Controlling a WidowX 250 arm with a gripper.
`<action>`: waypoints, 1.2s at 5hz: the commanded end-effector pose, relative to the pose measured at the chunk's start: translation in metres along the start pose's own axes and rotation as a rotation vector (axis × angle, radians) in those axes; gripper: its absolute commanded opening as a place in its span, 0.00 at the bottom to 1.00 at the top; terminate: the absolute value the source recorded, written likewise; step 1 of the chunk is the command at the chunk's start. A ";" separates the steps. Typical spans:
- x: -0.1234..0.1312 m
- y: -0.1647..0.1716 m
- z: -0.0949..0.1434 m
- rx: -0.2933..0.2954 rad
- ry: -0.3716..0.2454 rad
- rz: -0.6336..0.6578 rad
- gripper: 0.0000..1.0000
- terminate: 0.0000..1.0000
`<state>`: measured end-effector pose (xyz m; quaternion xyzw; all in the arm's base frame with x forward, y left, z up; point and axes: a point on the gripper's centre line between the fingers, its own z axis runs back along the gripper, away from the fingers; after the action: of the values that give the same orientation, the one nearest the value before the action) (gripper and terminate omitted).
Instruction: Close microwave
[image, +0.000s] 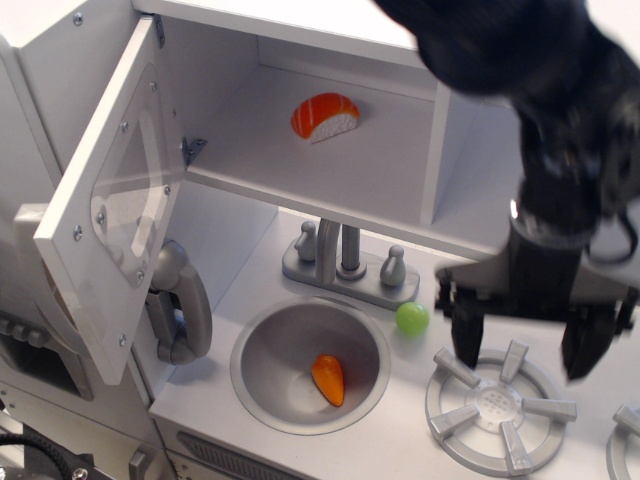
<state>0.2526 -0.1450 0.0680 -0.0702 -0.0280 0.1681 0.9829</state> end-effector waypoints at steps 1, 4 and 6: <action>-0.003 0.037 0.079 -0.071 -0.031 -0.021 1.00 0.00; -0.001 0.158 0.134 -0.069 -0.073 -0.062 1.00 0.00; 0.015 0.205 0.134 -0.087 -0.052 -0.023 1.00 0.00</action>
<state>0.1857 0.0659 0.1638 -0.1148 -0.0461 0.1649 0.9785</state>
